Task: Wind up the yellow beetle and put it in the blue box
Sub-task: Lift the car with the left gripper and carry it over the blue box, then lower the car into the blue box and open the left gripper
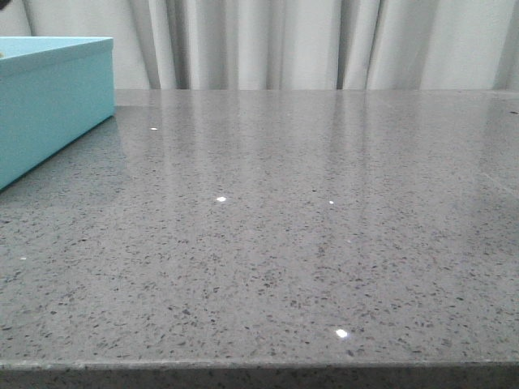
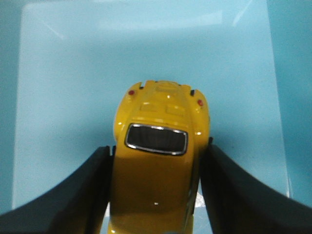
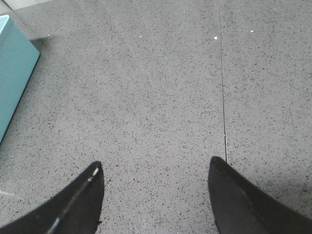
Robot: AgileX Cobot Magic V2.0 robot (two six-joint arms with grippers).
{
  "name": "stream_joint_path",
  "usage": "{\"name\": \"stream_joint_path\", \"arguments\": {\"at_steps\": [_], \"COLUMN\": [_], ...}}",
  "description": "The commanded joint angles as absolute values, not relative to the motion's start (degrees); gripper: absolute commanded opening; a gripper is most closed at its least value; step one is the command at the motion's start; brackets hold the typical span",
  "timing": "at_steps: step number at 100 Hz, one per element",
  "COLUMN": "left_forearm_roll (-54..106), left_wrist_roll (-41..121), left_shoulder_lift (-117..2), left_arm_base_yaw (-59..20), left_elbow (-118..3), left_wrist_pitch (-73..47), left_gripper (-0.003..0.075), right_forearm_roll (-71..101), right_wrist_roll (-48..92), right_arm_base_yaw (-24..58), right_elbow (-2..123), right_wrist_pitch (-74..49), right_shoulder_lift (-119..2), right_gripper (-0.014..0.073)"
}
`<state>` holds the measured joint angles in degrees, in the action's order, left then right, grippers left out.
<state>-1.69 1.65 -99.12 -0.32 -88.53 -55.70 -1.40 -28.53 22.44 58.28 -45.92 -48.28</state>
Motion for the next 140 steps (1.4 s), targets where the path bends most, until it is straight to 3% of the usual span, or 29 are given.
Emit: {"name": "stream_joint_path", "arguments": {"at_steps": [1, 13, 28, 35, 69, 78, 111, 120, 140], "left_forearm_roll": [0.3, 1.6, 2.1, 2.1, 2.7, 3.3, 3.3, 3.3, 3.3], "left_wrist_roll": [1.1, 1.1, 1.1, 1.1, 1.3, 1.3, 4.0, 4.0, 4.1], "left_shoulder_lift": [-98.0, -98.5, -98.4, -98.3, -92.8, -89.7, -72.2, -67.8, -58.5], "left_arm_base_yaw": [-0.3, -0.3, -0.3, -0.3, 0.0, 0.0, -0.1, -0.1, -0.1], "left_elbow": [-89.3, -89.3, -89.3, -89.3, -89.3, -89.1, -78.4, -74.0, -63.0], "left_wrist_pitch": [-52.4, -51.5, -50.8, -50.6, -43.8, -42.2, -33.6, -31.6, -30.1], "left_gripper": [0.0181, 0.0237, 0.0417, 0.0465, 0.0457, 0.0418, 0.0148, 0.0097, 0.0001], "right_forearm_roll": [-1.6, -1.6, -1.5, -1.5, -3.3, -3.8, -13.8, -14.5, -14.0], "right_wrist_roll": [-27.8, -27.8, -27.8, -27.8, -23.5, -21.8, -19.6, -19.6, -20.1], "right_arm_base_yaw": [22.5, 22.5, 22.5, 22.5, 22.5, 22.5, 22.5, 22.5, 22.5], "right_elbow": [59.6, 59.6, 59.6, 59.6, 59.6, 59.6, 56.7, 53.8, 48.8], "right_wrist_pitch": [-42.2, -42.6, -43.1, -43.1, -43.1, -42.7, -35.3, -33.0, -30.5], "right_shoulder_lift": [-47.6, -47.6, -47.6, -47.6, -47.6, -47.4, -43.2, -41.2, -36.6], "right_gripper": [0.0468, 0.0468, 0.0468, 0.0468, 0.0468, 0.0468, 0.0459, 0.0366, 0.0028]}}
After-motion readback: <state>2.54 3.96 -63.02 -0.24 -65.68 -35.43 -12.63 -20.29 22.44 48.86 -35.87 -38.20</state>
